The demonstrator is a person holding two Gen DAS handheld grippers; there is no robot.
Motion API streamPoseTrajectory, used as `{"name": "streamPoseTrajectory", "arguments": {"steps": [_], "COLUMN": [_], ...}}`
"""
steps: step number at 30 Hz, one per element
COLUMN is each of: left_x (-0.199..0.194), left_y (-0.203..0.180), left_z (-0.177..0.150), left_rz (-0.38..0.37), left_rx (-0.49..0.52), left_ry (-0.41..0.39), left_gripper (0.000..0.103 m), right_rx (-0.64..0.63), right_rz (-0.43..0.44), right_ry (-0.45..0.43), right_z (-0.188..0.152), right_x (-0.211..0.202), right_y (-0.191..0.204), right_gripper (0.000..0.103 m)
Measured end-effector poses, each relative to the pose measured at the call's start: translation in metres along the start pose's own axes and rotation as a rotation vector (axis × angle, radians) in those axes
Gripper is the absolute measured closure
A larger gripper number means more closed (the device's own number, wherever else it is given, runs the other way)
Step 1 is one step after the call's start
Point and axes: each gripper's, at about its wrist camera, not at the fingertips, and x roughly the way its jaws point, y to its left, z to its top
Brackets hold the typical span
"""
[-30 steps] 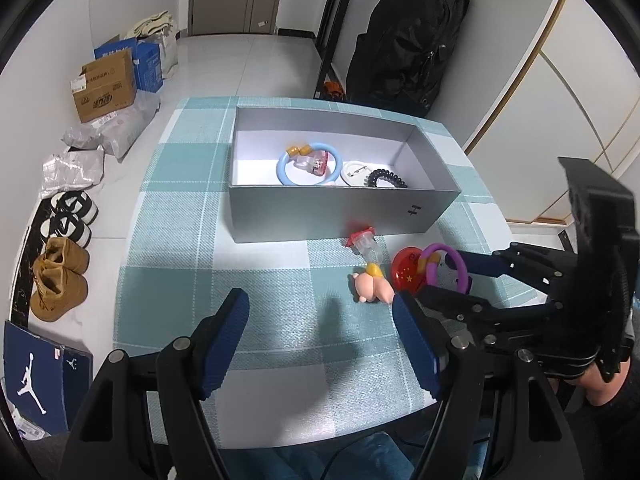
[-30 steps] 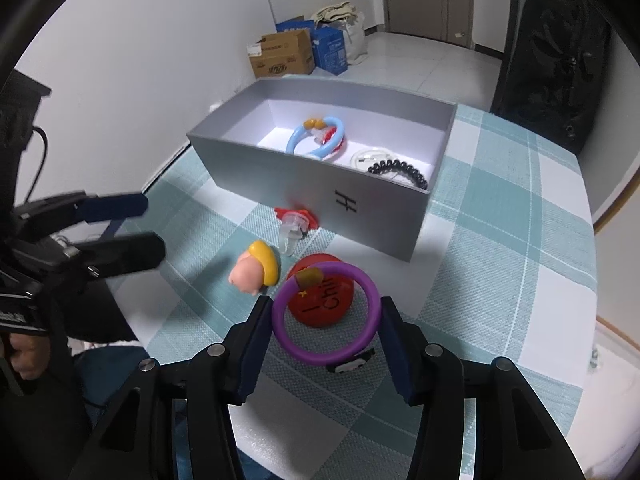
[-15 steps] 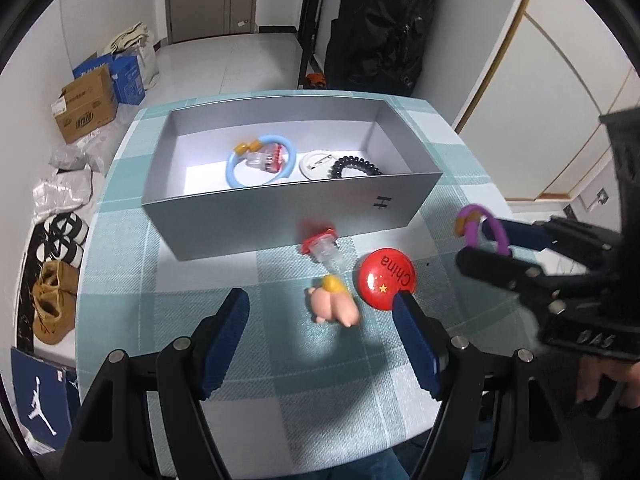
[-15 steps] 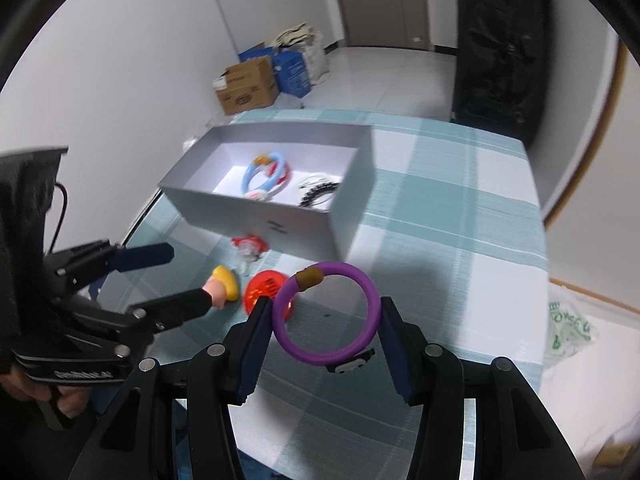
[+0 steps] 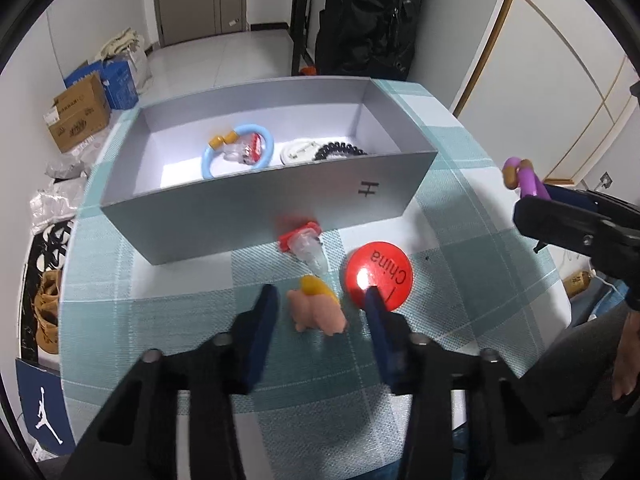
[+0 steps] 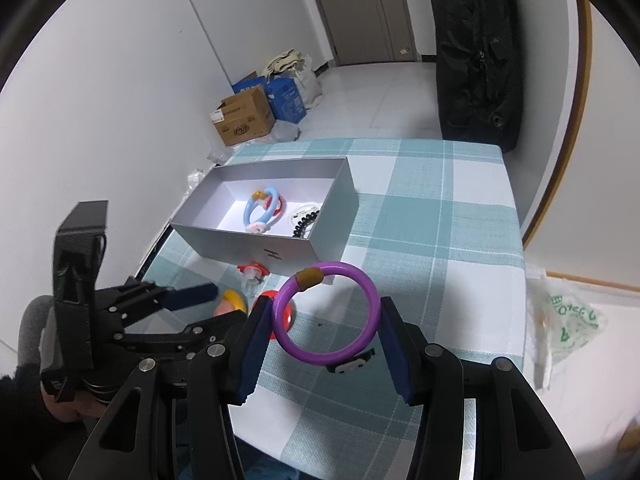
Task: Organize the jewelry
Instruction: 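Lift the purple ring with the right tool while the left tool grasps the pink toy figure, then carry the purple ring and toy figure into the box and open both tools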
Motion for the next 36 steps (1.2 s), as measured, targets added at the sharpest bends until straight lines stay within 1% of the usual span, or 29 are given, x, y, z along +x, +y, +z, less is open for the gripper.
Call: {"name": "streamPoseTrajectory", "arguments": {"steps": [3,4,10,20,25,30,36], "left_x": [0.001,0.0,-0.002,-0.014,-0.025,-0.043,-0.045], "left_y": [-0.002,-0.003,-0.004,0.008,0.011,0.015,0.025], "left_z": [0.0,0.0,-0.001,0.001,0.005,0.01,0.019], "left_rz": [-0.003,-0.001,-0.012,-0.051,-0.066,-0.095,-0.129], "left_rx": [0.005,0.009,0.019,-0.049,-0.066,-0.087,-0.126], "left_ry": [0.003,0.002,0.004,-0.023,-0.057,-0.12,-0.131], "left_gripper": [0.076,0.08,0.081,0.081,0.081,0.081,0.081], "right_rx": [0.001,0.002,0.002,0.004,0.012,0.017,-0.004], "right_rz": [0.001,0.004,0.007,0.008,0.01,0.015,0.022], "right_ry": [-0.008,-0.011,-0.019,-0.02,-0.028,-0.051,-0.066], "right_z": [0.0,0.0,0.0,0.0,0.002,0.006,0.013], "right_x": [-0.003,-0.003,-0.006,-0.005,-0.005,-0.008,-0.008], "right_y": [-0.001,-0.001,-0.002,-0.001,0.0,0.003,0.012], "right_gripper": [0.052,0.052,0.052,0.052,0.052,0.052,0.052]}}
